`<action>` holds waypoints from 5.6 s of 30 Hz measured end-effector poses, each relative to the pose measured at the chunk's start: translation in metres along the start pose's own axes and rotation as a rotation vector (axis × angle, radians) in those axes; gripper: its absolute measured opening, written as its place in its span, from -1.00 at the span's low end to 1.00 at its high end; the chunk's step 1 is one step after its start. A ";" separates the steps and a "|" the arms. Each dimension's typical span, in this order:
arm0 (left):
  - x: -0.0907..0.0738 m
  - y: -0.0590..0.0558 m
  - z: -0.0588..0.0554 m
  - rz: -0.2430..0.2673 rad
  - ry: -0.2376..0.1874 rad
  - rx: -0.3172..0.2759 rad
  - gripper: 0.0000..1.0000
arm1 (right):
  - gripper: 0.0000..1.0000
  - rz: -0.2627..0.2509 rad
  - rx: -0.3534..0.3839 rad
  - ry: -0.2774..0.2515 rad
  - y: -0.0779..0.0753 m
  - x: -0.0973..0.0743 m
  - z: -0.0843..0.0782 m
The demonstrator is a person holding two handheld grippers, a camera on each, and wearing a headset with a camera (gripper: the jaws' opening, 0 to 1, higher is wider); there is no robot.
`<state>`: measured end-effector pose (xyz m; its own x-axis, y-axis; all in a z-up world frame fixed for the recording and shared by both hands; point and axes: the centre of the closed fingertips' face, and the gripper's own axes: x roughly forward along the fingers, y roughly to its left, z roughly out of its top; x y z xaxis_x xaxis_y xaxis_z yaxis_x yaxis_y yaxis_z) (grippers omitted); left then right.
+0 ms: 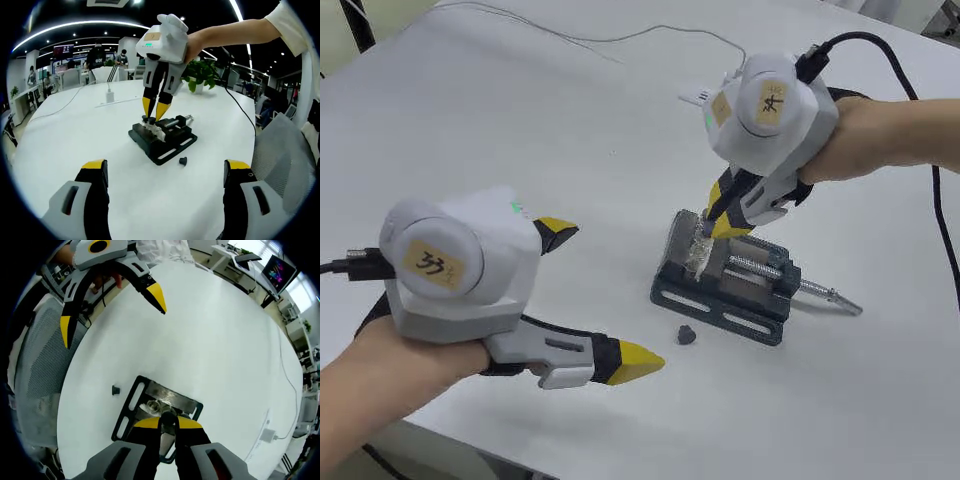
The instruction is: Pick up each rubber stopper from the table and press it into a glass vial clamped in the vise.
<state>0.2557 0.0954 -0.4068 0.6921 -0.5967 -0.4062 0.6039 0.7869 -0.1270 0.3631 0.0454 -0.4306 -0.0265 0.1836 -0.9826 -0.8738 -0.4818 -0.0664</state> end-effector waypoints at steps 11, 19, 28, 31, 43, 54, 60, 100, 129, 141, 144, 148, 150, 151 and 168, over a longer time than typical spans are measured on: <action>0.002 -0.002 -0.002 -0.006 0.001 -0.007 0.90 | -0.90 0.004 0.018 0.002 0.002 0.002 0.003; 0.002 -0.003 -0.002 -0.006 -0.004 -0.011 0.89 | -0.90 0.007 0.045 -0.005 0.006 -0.001 0.004; 0.004 -0.007 -0.004 -0.013 0.001 -0.013 0.88 | -0.90 0.007 0.130 -0.071 0.006 -0.002 0.001; 0.005 -0.007 -0.004 -0.015 0.000 -0.014 0.88 | -0.91 0.005 0.152 -0.096 0.004 -0.001 0.000; 0.008 -0.010 -0.004 -0.025 0.002 -0.012 0.88 | -0.92 -0.018 0.200 -0.075 0.002 0.002 0.000; 0.011 -0.012 -0.001 -0.031 -0.001 -0.009 0.88 | -0.94 -0.036 0.235 0.011 0.002 0.001 0.001; 0.014 -0.015 0.001 -0.040 -0.004 -0.008 0.88 | -0.94 -0.069 0.314 0.030 0.008 -0.001 0.003; 0.014 -0.015 0.001 -0.042 0.000 -0.007 0.87 | -0.74 -0.061 0.248 -0.030 0.004 -0.013 -0.005; 0.019 -0.010 0.002 -0.052 0.010 0.000 0.87 | -1.00 0.027 0.338 -0.130 0.002 -0.007 0.002; 0.022 -0.014 -0.003 -0.060 0.020 -0.012 0.86 | -1.00 0.037 0.343 -0.105 0.005 -0.002 0.003; 0.024 -0.015 -0.003 -0.062 0.017 -0.016 0.86 | -1.00 0.034 0.322 -0.094 0.005 -0.002 0.002; 0.026 -0.016 -0.003 -0.066 0.018 -0.019 0.86 | -1.00 0.042 0.314 -0.088 0.006 -0.003 0.003; 0.027 -0.016 -0.003 -0.068 0.019 -0.020 0.86 | -1.00 0.050 0.331 -0.091 0.005 -0.003 0.002; 0.028 -0.016 -0.003 -0.070 0.020 -0.020 0.86 | -1.00 0.053 0.330 -0.094 0.006 -0.003 0.002; 0.035 -0.012 0.000 -0.075 0.011 -0.029 0.85 | -1.00 0.037 0.273 -0.051 0.004 0.000 0.001</action>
<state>0.2729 0.0650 -0.4198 0.6410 -0.6522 -0.4046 0.6417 0.7446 -0.1836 0.3592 0.0444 -0.4310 -0.0788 0.2164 -0.9731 -0.9702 -0.2411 0.0249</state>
